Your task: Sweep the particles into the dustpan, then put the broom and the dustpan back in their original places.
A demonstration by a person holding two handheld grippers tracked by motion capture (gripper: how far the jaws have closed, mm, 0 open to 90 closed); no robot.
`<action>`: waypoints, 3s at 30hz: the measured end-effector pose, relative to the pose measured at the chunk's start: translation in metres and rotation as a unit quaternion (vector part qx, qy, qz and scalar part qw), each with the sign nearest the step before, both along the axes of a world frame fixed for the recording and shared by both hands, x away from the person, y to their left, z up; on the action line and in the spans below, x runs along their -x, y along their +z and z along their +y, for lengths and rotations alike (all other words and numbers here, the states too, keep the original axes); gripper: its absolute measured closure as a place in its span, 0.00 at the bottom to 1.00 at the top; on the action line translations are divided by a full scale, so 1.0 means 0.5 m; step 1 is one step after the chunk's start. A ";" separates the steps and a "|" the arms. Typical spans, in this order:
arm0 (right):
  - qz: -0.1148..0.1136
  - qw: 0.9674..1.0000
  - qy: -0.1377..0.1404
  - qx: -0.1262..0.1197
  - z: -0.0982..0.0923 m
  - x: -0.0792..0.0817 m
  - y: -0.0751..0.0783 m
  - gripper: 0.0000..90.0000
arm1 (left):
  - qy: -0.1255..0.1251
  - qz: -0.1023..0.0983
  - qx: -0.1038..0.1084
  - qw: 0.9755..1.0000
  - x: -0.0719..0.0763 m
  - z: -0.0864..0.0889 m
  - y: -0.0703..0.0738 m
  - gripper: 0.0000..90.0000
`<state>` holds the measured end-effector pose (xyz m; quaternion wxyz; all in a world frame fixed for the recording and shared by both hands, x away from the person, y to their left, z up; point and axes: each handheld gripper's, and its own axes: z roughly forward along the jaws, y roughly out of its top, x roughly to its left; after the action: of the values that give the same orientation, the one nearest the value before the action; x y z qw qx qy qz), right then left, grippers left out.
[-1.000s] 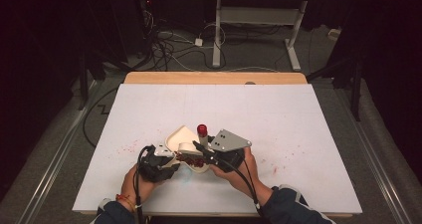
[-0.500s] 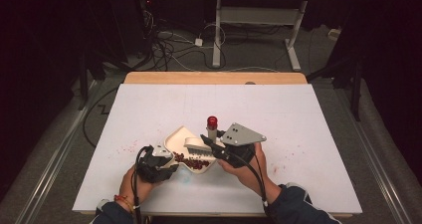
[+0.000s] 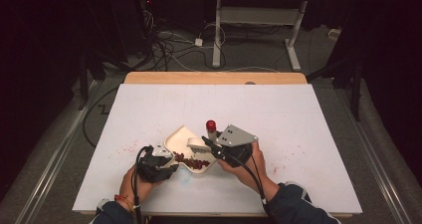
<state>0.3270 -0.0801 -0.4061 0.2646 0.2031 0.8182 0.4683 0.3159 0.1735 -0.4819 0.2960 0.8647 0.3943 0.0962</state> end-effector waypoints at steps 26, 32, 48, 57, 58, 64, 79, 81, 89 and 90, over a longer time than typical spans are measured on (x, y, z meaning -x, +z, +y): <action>-0.005 0.999 0.000 -0.038 -0.095 0.022 0.098 0.78 | 0.025 0.001 0.006 1.000 0.007 0.023 0.000 0.70; -0.008 0.999 -0.017 -0.037 -0.157 0.019 0.118 0.78 | 0.024 0.000 0.005 1.000 0.005 0.024 -0.001 0.71; 0.008 0.998 -0.065 -0.021 -0.311 0.049 0.122 0.78 | 0.038 -0.001 0.007 0.999 -0.001 0.023 -0.004 0.70; 0.021 0.997 -0.073 -0.018 -0.406 0.085 0.128 0.78 | 0.072 -0.008 0.011 0.997 -0.010 0.032 -0.006 0.70; 0.022 0.997 -0.076 -0.017 -0.413 0.088 0.127 0.78 | 0.078 -0.009 0.010 0.997 -0.011 0.034 -0.006 0.70; 0.036 0.996 -0.084 -0.021 -0.441 0.100 0.117 0.78 | 0.092 -0.011 0.008 0.996 -0.018 0.047 -0.007 0.70; 0.061 0.994 -0.085 -0.015 -0.462 0.104 0.109 0.78 | 0.153 -0.021 0.018 0.988 -0.034 0.082 -0.007 0.71; 0.068 0.994 -0.084 -0.014 -0.462 0.100 0.109 0.78 | 0.166 -0.023 0.020 0.986 -0.038 0.090 -0.005 0.71; 0.128 0.990 -0.055 0.000 -0.457 0.060 0.094 0.78 | 0.222 -0.032 0.022 0.974 -0.071 0.100 -0.009 0.71; 0.136 0.989 -0.055 0.000 -0.455 0.051 0.090 0.78 | 0.223 -0.032 0.019 0.974 -0.074 0.100 -0.009 0.71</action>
<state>0.3016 -0.3078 -0.3612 0.1763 0.3099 0.8342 0.4208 0.3527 0.2234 -0.4865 0.2962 0.7453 0.5695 0.1798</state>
